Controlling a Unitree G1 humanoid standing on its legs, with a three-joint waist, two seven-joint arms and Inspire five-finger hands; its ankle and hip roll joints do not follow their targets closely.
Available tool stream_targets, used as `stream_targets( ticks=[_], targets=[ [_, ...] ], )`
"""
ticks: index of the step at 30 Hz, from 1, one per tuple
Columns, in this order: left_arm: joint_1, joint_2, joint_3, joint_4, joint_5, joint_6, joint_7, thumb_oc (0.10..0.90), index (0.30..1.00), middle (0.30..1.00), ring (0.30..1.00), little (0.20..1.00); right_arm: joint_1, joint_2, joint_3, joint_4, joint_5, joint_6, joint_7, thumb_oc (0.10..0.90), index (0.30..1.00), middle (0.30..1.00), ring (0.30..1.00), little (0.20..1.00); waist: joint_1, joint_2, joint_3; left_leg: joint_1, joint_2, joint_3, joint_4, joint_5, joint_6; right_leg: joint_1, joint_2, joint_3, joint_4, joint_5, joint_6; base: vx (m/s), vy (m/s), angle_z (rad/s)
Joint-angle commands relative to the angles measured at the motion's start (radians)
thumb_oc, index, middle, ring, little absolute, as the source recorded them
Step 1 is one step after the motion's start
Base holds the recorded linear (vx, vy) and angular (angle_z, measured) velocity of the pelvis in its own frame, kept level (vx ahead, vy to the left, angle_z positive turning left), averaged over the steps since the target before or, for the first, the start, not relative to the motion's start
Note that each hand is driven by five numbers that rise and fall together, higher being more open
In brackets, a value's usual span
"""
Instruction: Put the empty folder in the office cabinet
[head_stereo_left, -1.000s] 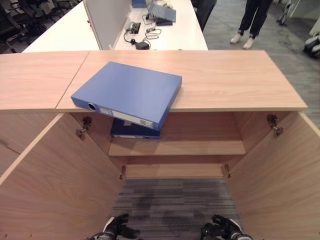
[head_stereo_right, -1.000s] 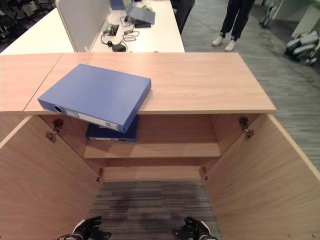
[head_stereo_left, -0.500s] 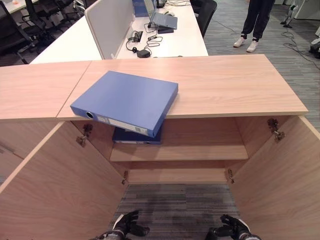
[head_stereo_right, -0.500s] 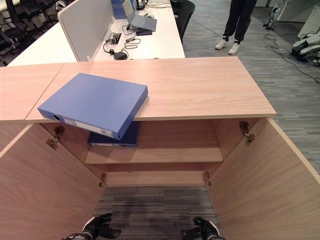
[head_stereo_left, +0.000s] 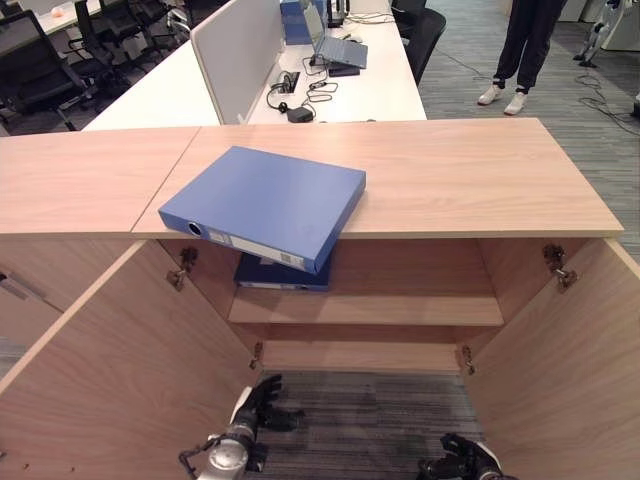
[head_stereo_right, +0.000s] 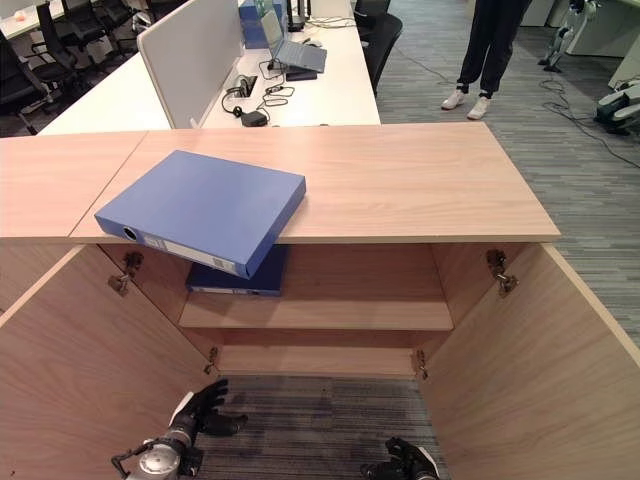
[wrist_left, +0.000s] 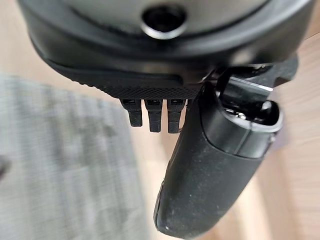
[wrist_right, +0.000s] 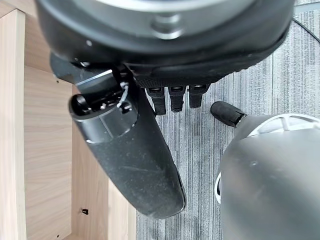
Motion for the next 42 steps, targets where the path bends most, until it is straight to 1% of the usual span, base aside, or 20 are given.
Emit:
stream_targets(
  ticks=[1, 2, 5, 6, 8, 11, 13, 16, 18, 21, 23, 24, 31, 32, 40, 42],
  targets=[
    [-0.036, 0.059, 0.061, -0.179, -0.078, -0.095, 0.047, 0.800, 0.900, 0.900, 0.900, 0.900, -0.062, 0.016, -0.031, -0.019, 0.012, -0.061, -0.029, 0.800, 0.900, 0.900, 0.900, 0.900, 0.029, -0.029, 0.044, 0.011, 0.005, -0.033, 0.017, 0.024, -0.039, 0.147, 0.041, 0.039, 0.012, -0.212, 0.036, 0.01, -0.048, 0.13],
    [-0.032, 0.060, 0.062, -0.185, -0.078, -0.092, 0.047, 0.800, 0.900, 0.900, 0.900, 0.900, -0.061, 0.016, -0.030, -0.019, 0.012, -0.061, -0.029, 0.800, 0.900, 0.900, 0.900, 0.900, 0.028, -0.029, 0.044, 0.011, 0.006, -0.034, 0.017, 0.025, -0.039, 0.147, 0.042, 0.039, 0.012, -0.212, 0.036, 0.01, -0.047, 0.13],
    [0.001, 0.059, 0.082, -0.313, -0.079, -0.109, 0.059, 0.800, 0.900, 0.900, 0.900, 0.900, -0.058, 0.024, -0.034, -0.030, 0.006, -0.063, -0.041, 0.800, 0.900, 0.900, 0.900, 0.900, 0.039, -0.034, 0.046, 0.006, 0.012, -0.039, 0.020, 0.027, -0.041, 0.148, 0.046, 0.036, 0.012, -0.215, 0.034, -0.01, -0.043, 0.09],
    [0.016, 0.064, 0.087, -0.359, -0.065, -0.108, 0.064, 0.800, 0.900, 0.900, 0.900, 0.900, -0.053, 0.027, -0.034, -0.038, 0.004, -0.063, -0.044, 0.800, 0.900, 0.900, 0.900, 0.900, 0.041, -0.037, 0.045, 0.005, 0.013, -0.041, 0.022, 0.028, -0.041, 0.149, 0.048, 0.035, 0.012, -0.216, 0.033, 0.00, -0.049, 0.14],
    [0.033, 0.085, 0.095, -0.462, -0.003, -0.127, 0.098, 0.800, 0.900, 0.900, 0.900, 0.900, -0.045, 0.034, -0.032, -0.044, -0.006, -0.068, -0.055, 0.800, 0.900, 0.900, 0.900, 0.900, 0.052, -0.042, 0.046, 0.002, 0.017, -0.050, 0.022, 0.027, -0.043, 0.149, 0.052, 0.033, 0.012, -0.220, 0.032, 0.00, -0.055, 0.11],
    [0.041, 0.095, 0.098, -0.497, 0.026, -0.129, 0.113, 0.800, 0.900, 0.900, 0.900, 0.900, -0.044, 0.037, -0.030, -0.045, -0.007, -0.070, -0.058, 0.800, 0.900, 0.900, 0.900, 0.900, 0.055, -0.044, 0.046, 0.001, 0.019, -0.052, 0.024, 0.027, -0.043, 0.150, 0.054, 0.032, 0.012, -0.221, 0.031, -0.01, -0.031, 0.10],
    [0.046, 0.106, 0.100, -0.560, 0.090, -0.136, 0.161, 0.800, 0.900, 0.900, 0.900, 0.900, -0.047, 0.041, -0.021, -0.043, -0.009, -0.074, -0.068, 0.800, 0.900, 0.900, 0.900, 0.900, 0.066, -0.047, 0.047, -0.001, 0.024, -0.056, 0.028, 0.027, -0.045, 0.152, 0.056, 0.030, 0.011, -0.225, 0.029, -0.01, -0.049, 0.03],
    [0.051, 0.121, 0.097, -0.615, 0.151, -0.141, 0.204, 0.800, 0.900, 0.900, 0.900, 0.900, -0.047, 0.044, -0.011, -0.045, -0.014, -0.077, -0.075, 0.800, 0.900, 0.900, 0.900, 0.900, 0.073, -0.049, 0.044, 0.000, 0.028, -0.058, 0.030, 0.026, -0.047, 0.155, 0.059, 0.029, 0.011, -0.229, 0.027, 0.00, -0.035, 0.04],
    [0.052, 0.144, 0.099, -0.649, 0.223, -0.147, 0.247, 0.800, 0.900, 0.900, 0.900, 0.900, -0.045, 0.045, -0.002, -0.051, -0.014, -0.079, -0.078, 0.800, 0.900, 0.900, 0.900, 0.900, 0.075, -0.050, 0.043, 0.001, 0.031, -0.059, 0.032, 0.026, -0.049, 0.157, 0.061, 0.028, 0.011, -0.230, 0.026, 0.01, -0.033, 0.05],
    [0.050, 0.188, 0.099, -0.686, 0.346, -0.150, 0.308, 0.800, 0.900, 0.900, 0.900, 0.900, -0.045, 0.047, 0.008, -0.048, -0.020, -0.084, -0.083, 0.800, 0.900, 0.900, 0.900, 0.900, 0.080, -0.049, 0.042, 0.002, 0.034, -0.057, 0.032, 0.027, -0.052, 0.158, 0.065, 0.027, 0.011, -0.232, 0.025, 0.00, -0.019, 0.02],
    [0.048, 0.230, 0.108, -0.689, 0.464, -0.143, 0.399, 0.800, 0.900, 0.900, 0.900, 0.900, -0.040, 0.050, 0.014, -0.046, -0.017, -0.090, -0.086, 0.800, 0.900, 0.900, 0.900, 0.900, 0.081, -0.049, 0.041, 0.009, 0.037, -0.051, 0.030, 0.028, -0.056, 0.159, 0.066, 0.028, 0.011, -0.231, 0.026, 0.00, -0.015, -0.01],
    [0.048, 0.238, 0.122, -0.693, 0.503, -0.137, 0.442, 0.800, 0.900, 0.900, 0.900, 0.900, -0.035, 0.052, 0.015, -0.035, -0.013, -0.092, -0.088, 0.800, 0.900, 0.900, 0.900, 0.900, 0.081, -0.048, 0.039, 0.014, 0.039, -0.048, 0.031, 0.027, -0.057, 0.160, 0.066, 0.028, 0.012, -0.231, 0.026, 0.00, -0.035, -0.02],
    [0.042, 0.244, 0.163, -0.725, 0.621, -0.108, 0.612, 0.800, 0.900, 0.900, 0.900, 0.900, -0.027, 0.053, 0.019, -0.020, -0.019, -0.096, -0.104, 0.800, 0.900, 0.900, 0.900, 0.900, 0.073, -0.042, 0.035, 0.029, 0.042, -0.040, 0.033, 0.027, -0.061, 0.168, 0.066, 0.031, 0.012, -0.229, 0.024, 0.00, 0.000, 0.00],
    [0.030, 0.256, 0.157, -0.731, 0.676, -0.092, 0.664, 0.800, 0.900, 0.900, 0.900, 0.900, -0.028, 0.053, 0.021, -0.010, -0.021, -0.098, -0.109, 0.800, 0.900, 0.900, 0.900, 0.900, 0.067, -0.039, 0.033, 0.032, 0.043, -0.037, 0.032, 0.026, -0.061, 0.168, 0.066, 0.032, 0.012, -0.228, 0.025, 0.00, 0.000, 0.00],
    [0.021, 0.298, 0.162, -0.757, 0.768, -0.063, 0.722, 0.800, 0.900, 0.900, 0.900, 0.900, -0.025, 0.054, 0.016, 0.003, -0.016, -0.098, -0.108, 0.800, 0.900, 0.900, 0.900, 0.900, 0.063, -0.034, 0.030, 0.040, 0.041, -0.035, 0.028, 0.026, -0.062, 0.169, 0.064, 0.036, 0.012, -0.226, 0.026, 0.00, 0.000, 0.00],
    [0.009, 0.320, 0.185, -0.780, 0.809, -0.046, 0.763, 0.800, 0.900, 0.900, 0.900, 0.900, -0.018, 0.057, 0.004, 0.012, -0.001, -0.099, -0.106, 0.800, 0.900, 0.900, 0.900, 0.900, 0.059, -0.028, 0.027, 0.044, 0.038, -0.032, 0.024, 0.025, -0.064, 0.167, 0.060, 0.037, 0.011, -0.222, 0.030, 0.00, 0.000, 0.00]
  ],
)
